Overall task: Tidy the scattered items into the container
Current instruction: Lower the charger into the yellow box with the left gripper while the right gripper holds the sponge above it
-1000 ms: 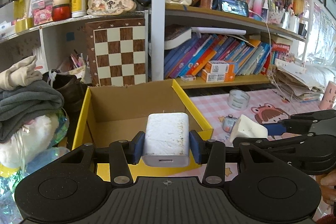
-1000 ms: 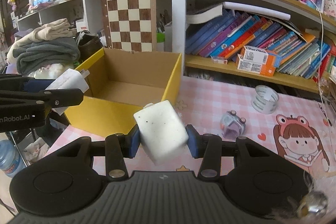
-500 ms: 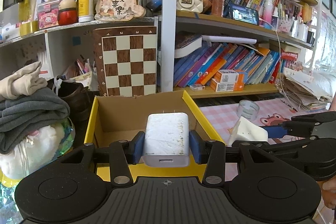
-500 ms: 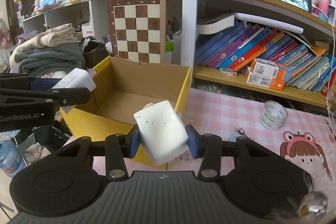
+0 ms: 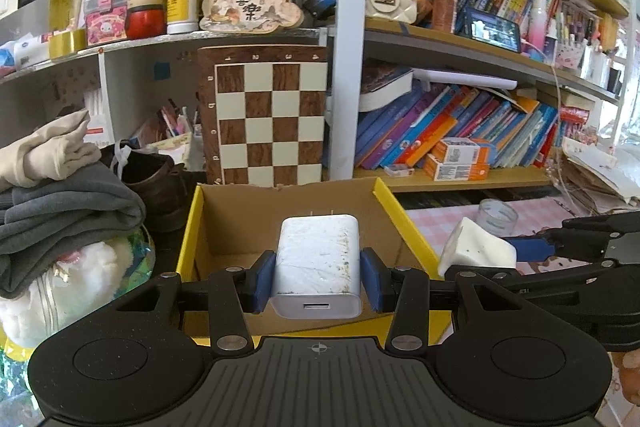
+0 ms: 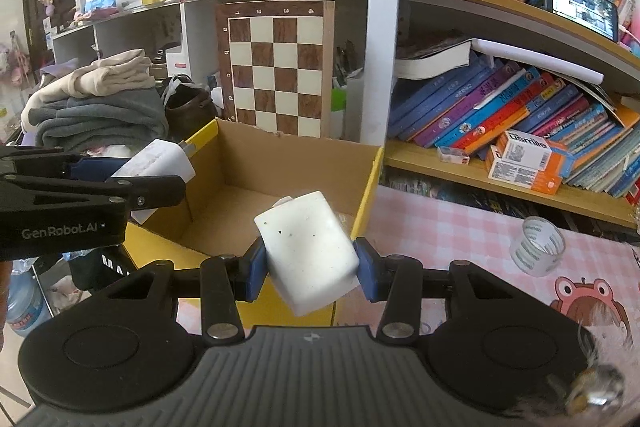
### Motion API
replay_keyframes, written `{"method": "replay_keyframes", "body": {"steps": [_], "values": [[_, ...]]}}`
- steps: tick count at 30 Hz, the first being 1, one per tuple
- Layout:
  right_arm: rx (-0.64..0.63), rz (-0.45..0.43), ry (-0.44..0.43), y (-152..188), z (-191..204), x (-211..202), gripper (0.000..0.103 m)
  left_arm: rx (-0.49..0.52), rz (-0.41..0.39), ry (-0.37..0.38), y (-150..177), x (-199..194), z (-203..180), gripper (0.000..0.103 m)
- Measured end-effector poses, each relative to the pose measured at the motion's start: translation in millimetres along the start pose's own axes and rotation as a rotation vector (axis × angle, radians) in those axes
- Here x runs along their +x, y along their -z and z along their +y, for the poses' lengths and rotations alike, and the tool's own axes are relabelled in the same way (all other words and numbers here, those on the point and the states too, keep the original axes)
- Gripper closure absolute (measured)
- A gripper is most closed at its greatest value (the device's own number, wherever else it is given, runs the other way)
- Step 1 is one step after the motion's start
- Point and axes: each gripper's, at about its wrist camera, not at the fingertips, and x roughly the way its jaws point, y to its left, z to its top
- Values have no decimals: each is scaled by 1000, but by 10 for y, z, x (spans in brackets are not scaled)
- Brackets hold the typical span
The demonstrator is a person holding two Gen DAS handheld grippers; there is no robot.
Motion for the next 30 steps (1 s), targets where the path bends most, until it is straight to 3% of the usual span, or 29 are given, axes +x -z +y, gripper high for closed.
{"method": "replay_keyframes", "body": {"steps": [14, 30], "values": [[-21, 12, -64, -276, 31, 407, 60, -12, 38, -41, -114, 302, 118, 59], [-29, 48, -63, -311, 3, 694, 60, -36, 91, -84, -134, 609, 245, 59]]}}
